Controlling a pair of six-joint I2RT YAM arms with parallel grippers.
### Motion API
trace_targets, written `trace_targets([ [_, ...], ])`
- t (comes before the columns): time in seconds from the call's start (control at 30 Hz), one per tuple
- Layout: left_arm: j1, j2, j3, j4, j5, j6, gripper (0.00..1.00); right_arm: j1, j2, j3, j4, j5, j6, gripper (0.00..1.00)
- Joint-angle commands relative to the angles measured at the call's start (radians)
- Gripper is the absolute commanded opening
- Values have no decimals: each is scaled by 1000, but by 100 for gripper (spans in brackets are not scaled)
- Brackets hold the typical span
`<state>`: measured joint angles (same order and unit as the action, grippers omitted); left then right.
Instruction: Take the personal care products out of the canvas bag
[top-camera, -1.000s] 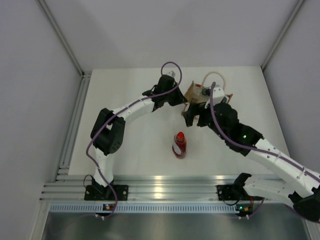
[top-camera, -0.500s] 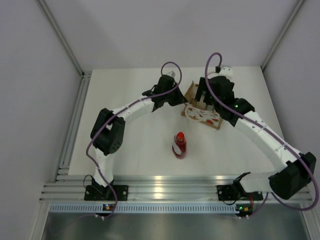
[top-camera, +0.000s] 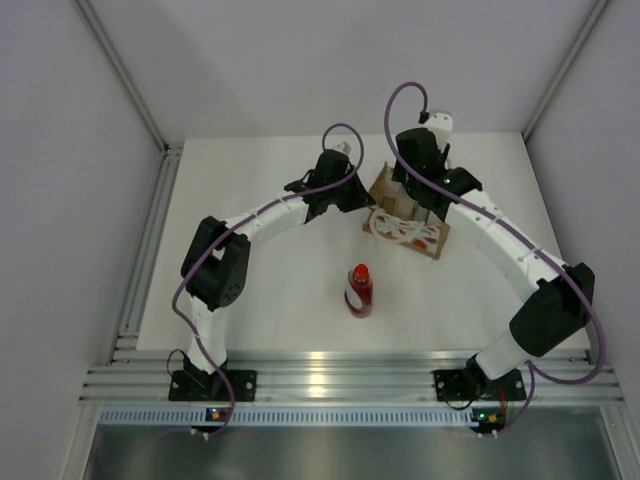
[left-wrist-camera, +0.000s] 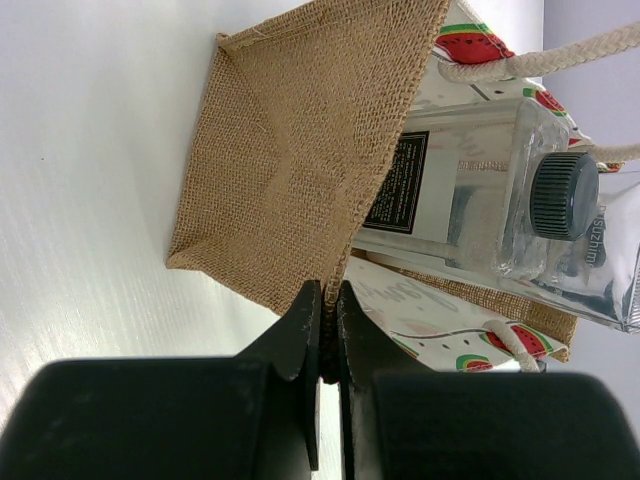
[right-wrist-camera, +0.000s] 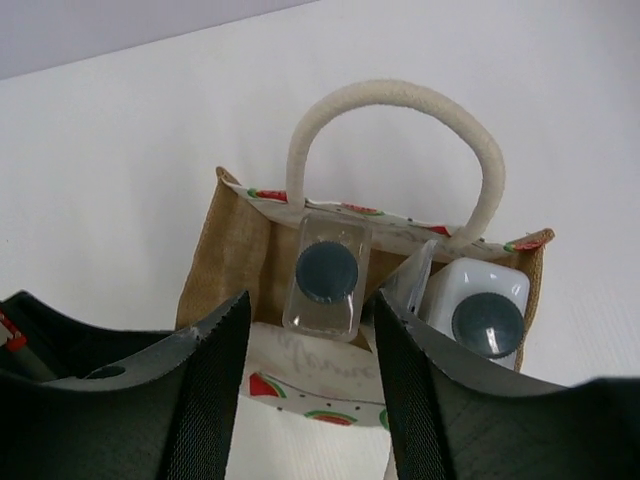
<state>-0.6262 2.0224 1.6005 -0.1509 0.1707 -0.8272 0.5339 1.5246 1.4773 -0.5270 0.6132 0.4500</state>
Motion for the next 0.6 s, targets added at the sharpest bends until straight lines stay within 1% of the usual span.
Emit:
trace_targets([
  [0.0, 11, -42, 27, 21, -4, 10, 0, -14, 60, 92, -51, 51, 22, 51],
  [0.1, 13, -36, 27, 22, -2, 7, 0, -14, 129, 106, -65, 68, 38, 56],
  [0.2, 11, -34, 23, 21, -2, 10, 0, -18, 167, 104, -71, 69, 75, 58],
  [0.4, 14, -37, 12, 20, -3, 25, 0, -20, 232, 129, -71, 94, 79, 58],
  [0.57, 20, -39, 4, 20, 1, 23, 0, -26, 255, 123, -70, 103, 93, 57],
])
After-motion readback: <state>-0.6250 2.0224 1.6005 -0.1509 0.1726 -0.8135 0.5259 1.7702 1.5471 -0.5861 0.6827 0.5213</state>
